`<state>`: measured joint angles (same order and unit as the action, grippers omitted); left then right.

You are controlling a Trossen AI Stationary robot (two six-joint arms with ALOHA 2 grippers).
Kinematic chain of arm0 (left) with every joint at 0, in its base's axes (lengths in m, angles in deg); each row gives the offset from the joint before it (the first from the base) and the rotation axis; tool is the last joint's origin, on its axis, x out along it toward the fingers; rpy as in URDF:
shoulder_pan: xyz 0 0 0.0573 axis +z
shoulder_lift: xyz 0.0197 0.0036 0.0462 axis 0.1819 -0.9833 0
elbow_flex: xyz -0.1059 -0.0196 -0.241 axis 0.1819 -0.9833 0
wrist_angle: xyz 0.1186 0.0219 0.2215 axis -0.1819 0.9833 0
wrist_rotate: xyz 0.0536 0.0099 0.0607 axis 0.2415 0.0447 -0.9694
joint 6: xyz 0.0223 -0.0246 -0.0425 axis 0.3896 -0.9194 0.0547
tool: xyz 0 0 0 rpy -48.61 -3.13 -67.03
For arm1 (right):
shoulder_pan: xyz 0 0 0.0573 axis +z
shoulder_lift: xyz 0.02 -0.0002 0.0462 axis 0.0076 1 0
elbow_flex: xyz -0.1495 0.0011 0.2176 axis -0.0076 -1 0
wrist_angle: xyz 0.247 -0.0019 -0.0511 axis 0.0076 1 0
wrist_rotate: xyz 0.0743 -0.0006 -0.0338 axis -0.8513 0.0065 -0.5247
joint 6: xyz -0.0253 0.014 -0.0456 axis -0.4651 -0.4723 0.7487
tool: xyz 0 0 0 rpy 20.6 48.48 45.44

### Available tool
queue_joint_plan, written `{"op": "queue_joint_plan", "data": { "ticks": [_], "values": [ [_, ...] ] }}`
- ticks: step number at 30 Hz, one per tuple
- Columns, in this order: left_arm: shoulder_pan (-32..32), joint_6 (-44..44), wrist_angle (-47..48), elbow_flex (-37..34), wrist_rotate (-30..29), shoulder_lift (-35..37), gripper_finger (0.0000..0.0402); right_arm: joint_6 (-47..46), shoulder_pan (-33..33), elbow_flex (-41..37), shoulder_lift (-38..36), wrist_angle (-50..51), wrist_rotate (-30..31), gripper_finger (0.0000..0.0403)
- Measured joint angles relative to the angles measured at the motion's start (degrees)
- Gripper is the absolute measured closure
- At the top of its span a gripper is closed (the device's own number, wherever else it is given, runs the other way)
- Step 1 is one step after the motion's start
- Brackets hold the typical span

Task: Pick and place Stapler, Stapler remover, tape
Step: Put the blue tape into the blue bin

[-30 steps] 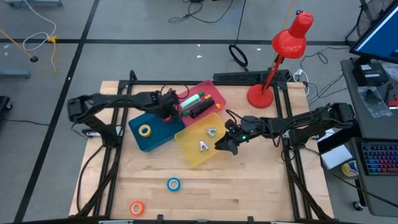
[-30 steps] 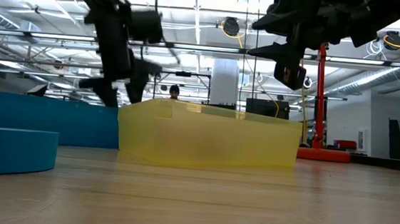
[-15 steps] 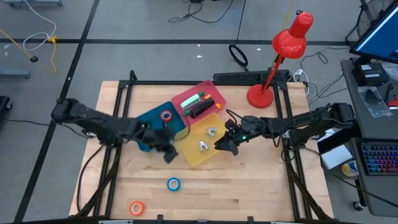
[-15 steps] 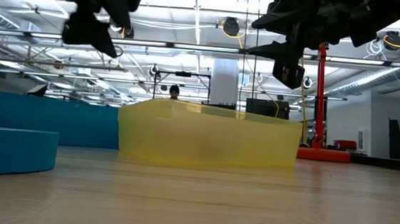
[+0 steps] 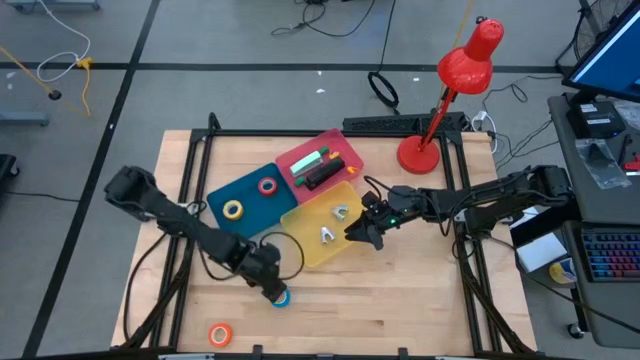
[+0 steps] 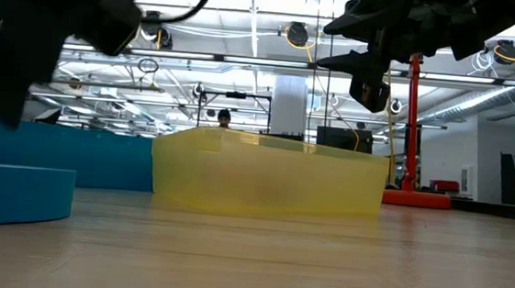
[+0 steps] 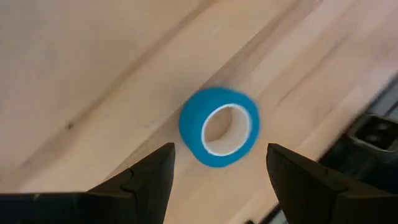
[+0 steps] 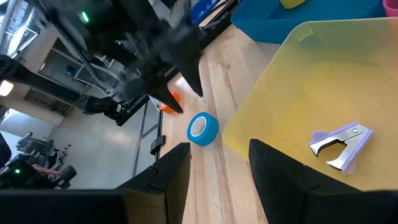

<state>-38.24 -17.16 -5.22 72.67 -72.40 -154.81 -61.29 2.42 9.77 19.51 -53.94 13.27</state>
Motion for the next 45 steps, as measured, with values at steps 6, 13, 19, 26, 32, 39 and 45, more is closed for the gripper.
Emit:
{"op": "queue_joint_plan", "data": {
  "ticks": [6,13,19,26,32,39,45],
  "values": [
    [-0.9,-3.3,-2.2,0.0,0.2,-5.7,0.0149,0.0,0.0,0.0,0.0,-0.3,0.0,0.0246],
    [-0.8,-3.7,-2.8,0.0,0.4,-9.1,0.0149,0.0,0.0,0.0,0.0,-0.6,0.0,0.0245],
    [-0.7,-6.2,-2.8,0.2,2.4,-11.7,0.0149,0.0,0.0,0.0,0.0,-0.6,0.0,0.0245],
    [-0.3,-9.5,-2.7,0.2,3.4,-12.1,0.0167,0.2,0.0,0.0,0.0,-0.6,0.0,0.0246],
    [-0.3,-10.5,-1.5,0.0,3.9,-12.2,0.0268,0.4,0.0,0.0,0.0,-0.6,0.0,0.0246],
    [-0.3,-8.8,-1.2,-0.2,4.2,-10.4,0.0365,0.4,0.0,0.0,0.0,-0.6,0.0,0.0245],
    [1.9,-5.5,-1.8,-0.1,-2.5,-0.3,0.0360,0.7,0.0,0.0,0.0,-0.5,-0.1,0.0245]
  ]
}}
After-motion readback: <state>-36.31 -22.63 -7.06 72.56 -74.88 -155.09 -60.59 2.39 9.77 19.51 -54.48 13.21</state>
